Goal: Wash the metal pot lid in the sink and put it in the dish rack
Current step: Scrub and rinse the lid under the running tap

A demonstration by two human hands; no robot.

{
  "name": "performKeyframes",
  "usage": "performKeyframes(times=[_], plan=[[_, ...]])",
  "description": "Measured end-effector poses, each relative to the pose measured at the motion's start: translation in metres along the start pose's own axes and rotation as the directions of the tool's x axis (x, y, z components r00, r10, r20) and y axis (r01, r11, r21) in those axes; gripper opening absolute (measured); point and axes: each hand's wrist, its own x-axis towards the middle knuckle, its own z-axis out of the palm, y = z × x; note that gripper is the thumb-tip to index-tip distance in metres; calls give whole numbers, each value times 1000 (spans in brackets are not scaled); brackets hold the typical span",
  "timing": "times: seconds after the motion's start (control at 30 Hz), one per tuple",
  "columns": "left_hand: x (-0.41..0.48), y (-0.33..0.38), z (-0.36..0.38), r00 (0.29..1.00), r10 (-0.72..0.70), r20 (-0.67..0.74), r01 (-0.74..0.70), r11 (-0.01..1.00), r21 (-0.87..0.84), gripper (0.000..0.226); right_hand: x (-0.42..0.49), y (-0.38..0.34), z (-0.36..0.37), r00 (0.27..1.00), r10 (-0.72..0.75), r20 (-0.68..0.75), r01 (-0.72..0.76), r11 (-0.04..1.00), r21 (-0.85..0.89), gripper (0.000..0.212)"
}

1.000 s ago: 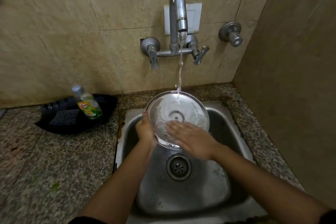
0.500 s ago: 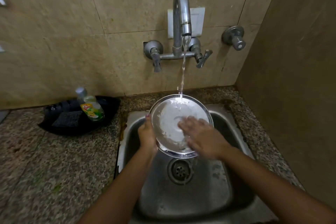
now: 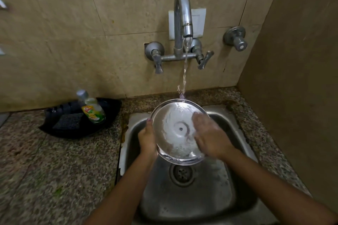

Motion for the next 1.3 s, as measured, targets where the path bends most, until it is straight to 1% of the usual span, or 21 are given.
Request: performKeyframes(times=[0.07,0.17,0.2,0.27,0.33,0.37,0.43,0.5,0.53,0.57,0.63,0.7,0.77,0.83,0.9,1.07,1.1,1.13,1.17,1.23,1.3], plan=[[-6,-5,-2,996,28,86,-32,999,44,36,24,2,0,991,130,-24,-131,991,-27,64],[-15,-7,-1,967,95,236,-113,991,67,20,68,-26,-9,972,146,-186,-136,989,64,44],[-14,-5,1,953,122,278,-149,986,80,21,79,-36,-15,963,107,-246,-84,991,103,34],[-12,0,5,925,191,328,-245,961,130,22,96,-48,-25,953,-57,-299,89,992,93,38],[-8,7,5,903,241,355,-321,928,187,21,106,-51,-37,962,-209,-175,224,972,70,54],[-5,10,3,897,250,364,-340,917,209,20,110,-47,-40,971,-216,-99,225,970,93,60],[-1,16,-3,902,255,349,-347,908,233,19,117,-27,-41,999,-43,-7,44,982,186,63],[3,19,-6,919,238,314,-315,923,223,15,118,-8,-45,981,186,50,-192,929,317,61],[5,21,-6,919,237,316,-314,924,218,12,119,-8,-47,976,212,56,-219,926,307,60],[6,21,-3,910,243,335,-325,921,215,10,120,-15,-49,985,168,32,-171,952,254,58],[7,21,6,878,265,397,-381,890,248,15,124,-38,-50,998,-62,28,57,988,140,54],[9,21,12,868,269,418,-404,871,280,18,124,-52,-54,966,-253,60,247,965,85,52],[10,22,11,859,283,426,-412,877,247,9,125,-32,-54,975,-215,58,205,968,146,54],[14,27,5,873,274,402,-375,906,195,13,122,-2,-54,998,-53,19,46,965,259,52],[18,33,2,884,244,398,-330,930,163,12,119,12,-56,1000,-13,10,10,969,248,52],[22,32,14,807,285,516,-470,841,270,11,125,-31,-54,942,-333,37,328,940,94,46],[21,30,12,828,295,477,-455,850,265,9,127,-30,-54,951,-308,13,305,947,97,47],[19,28,9,857,294,423,-420,874,244,6,128,-23,-52,978,-210,-19,210,968,134,50],[16,26,6,886,281,368,-370,907,200,7,127,-14,-52,998,-50,-34,56,975,214,54],[15,21,-2,930,203,306,-241,966,94,18,123,3,-53,966,258,-12,-232,887,400,58],[17,24,-6,923,132,360,-179,979,100,21,124,3,-54,970,241,-3,-218,881,420,58]])
